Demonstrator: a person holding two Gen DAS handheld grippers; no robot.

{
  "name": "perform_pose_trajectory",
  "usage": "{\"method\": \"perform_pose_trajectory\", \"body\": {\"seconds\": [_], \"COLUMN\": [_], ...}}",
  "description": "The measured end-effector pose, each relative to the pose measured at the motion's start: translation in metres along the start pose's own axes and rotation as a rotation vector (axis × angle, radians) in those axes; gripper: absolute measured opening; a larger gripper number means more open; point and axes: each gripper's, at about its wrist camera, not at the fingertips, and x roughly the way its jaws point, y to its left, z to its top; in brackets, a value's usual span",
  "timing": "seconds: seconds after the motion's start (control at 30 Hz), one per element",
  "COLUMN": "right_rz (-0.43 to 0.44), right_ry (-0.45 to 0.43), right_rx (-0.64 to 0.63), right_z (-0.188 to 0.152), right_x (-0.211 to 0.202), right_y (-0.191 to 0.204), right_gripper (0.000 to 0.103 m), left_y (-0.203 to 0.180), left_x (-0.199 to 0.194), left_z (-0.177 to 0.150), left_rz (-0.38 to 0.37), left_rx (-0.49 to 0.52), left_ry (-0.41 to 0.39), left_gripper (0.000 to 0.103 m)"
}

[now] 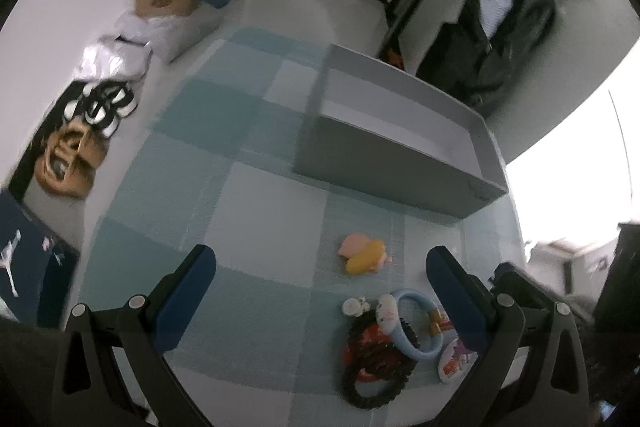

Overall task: Organize jewelry
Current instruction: 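Grasp the pink ring with the black charm using the right tool, then grasp the orange figure with the left tool while the right tool holds the pink ring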

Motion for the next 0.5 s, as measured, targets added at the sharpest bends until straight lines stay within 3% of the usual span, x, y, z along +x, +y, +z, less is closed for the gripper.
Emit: {"method": "perform_pose_trajectory", "body": {"seconds": [0.2, 0.27, 0.33, 0.47, 0.5], "right_rz": [-0.022, -0.024, -0.027, -0.040, -0.043], "right_ry": [-0.026, -0.031, -0.035, -0.035, -0.034], "right_rx": [0.018, 0.032, 0.041, 0.042, 0.041], "right_z": [0.000, 0.000, 0.001, 0.004, 0.005], "right_x": [-0.010, -0.013, -0.015, -0.015, -0.014], "right_y": [-0.006, -0.010, -0.012, -0.015, -0.015], "right_gripper": [0.019, 0.019, 0.019, 0.019, 0.019], "left_y": [-0.016, -0.018, -0.019, -0.018, -0.018], "left_x": [0.018, 0.022, 0.028, 0.030, 0.030], "left_z": [0.000, -0.002, -0.003, -0.004, -0.004], "left_rz": [0.031, 0.050, 0.050, 0.046, 0.031], "left_rx": [0.111, 0.141, 0.158, 0.170, 0.172], "left_ry": [0.071, 0.087, 0.118, 0.139, 0.147], "left_gripper": [0.102, 0.097, 0.076, 0.057, 0.043]}}
